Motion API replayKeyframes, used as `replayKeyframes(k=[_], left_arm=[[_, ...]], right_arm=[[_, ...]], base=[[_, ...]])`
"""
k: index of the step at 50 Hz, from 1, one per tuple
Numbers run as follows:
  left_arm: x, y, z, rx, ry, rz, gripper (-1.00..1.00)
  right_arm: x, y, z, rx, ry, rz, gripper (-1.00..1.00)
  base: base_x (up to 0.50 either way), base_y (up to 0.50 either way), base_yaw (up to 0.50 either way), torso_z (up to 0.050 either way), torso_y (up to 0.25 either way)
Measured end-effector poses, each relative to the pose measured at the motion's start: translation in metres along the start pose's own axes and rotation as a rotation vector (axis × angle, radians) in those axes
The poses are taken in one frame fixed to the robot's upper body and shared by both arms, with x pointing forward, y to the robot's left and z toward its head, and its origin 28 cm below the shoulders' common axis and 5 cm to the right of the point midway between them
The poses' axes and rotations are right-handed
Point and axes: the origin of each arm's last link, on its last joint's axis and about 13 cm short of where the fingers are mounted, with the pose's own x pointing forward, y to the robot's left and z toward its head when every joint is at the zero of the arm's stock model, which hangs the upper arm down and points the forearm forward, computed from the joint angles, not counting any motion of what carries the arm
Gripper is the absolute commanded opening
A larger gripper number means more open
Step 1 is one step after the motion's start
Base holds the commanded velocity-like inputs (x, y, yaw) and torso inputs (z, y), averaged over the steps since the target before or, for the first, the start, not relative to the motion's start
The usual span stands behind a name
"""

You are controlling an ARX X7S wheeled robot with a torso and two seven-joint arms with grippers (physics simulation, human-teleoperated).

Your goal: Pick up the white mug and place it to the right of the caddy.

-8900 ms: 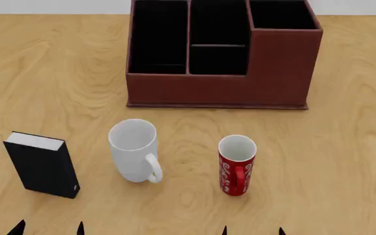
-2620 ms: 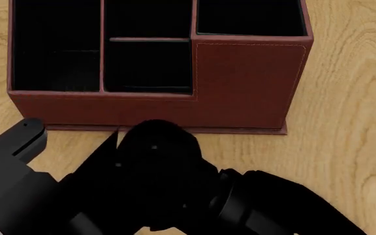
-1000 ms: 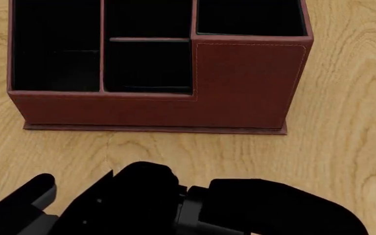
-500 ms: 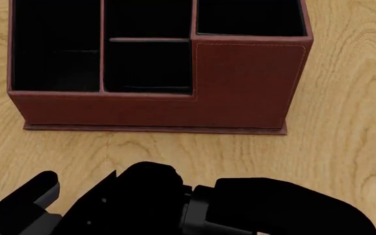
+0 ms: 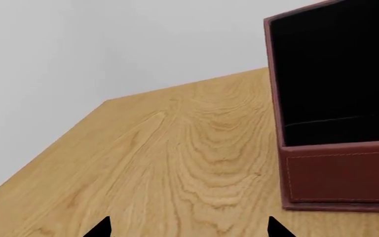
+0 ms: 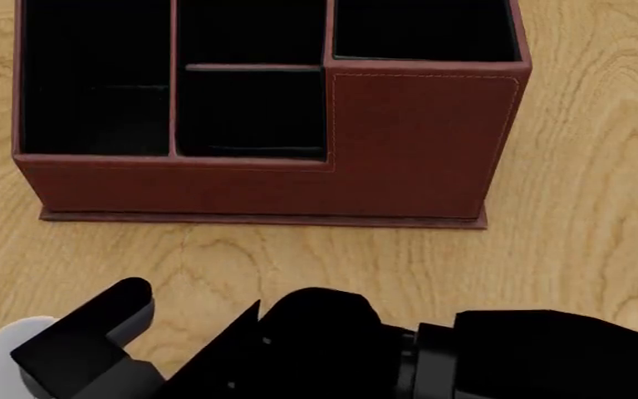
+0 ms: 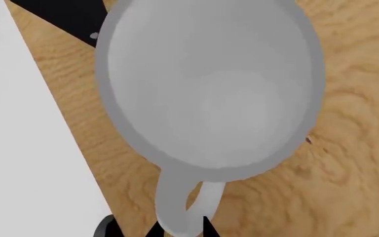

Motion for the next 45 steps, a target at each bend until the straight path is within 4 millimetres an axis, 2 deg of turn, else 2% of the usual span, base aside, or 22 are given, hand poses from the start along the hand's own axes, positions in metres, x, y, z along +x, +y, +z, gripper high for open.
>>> replayKeyframes(k=[19,45], left_arm=[[-0.002,0.0,0.004,0.002,-0.01,-0.003,1.0],[-0.004,-0.001,0.007,-0.001,-0.018,-0.009,1.0]], right_arm=[[-0.031,0.006,0.001,0.012,-0.062,-0.052,-1.0],[-0.069,-0.003,0.011,0.039,-0.15,-0.166,-1.0]], base=[[0.0,0.0,0.0,0.0,0.0],[0.0,0.0,0.0,0.0,0.0]])
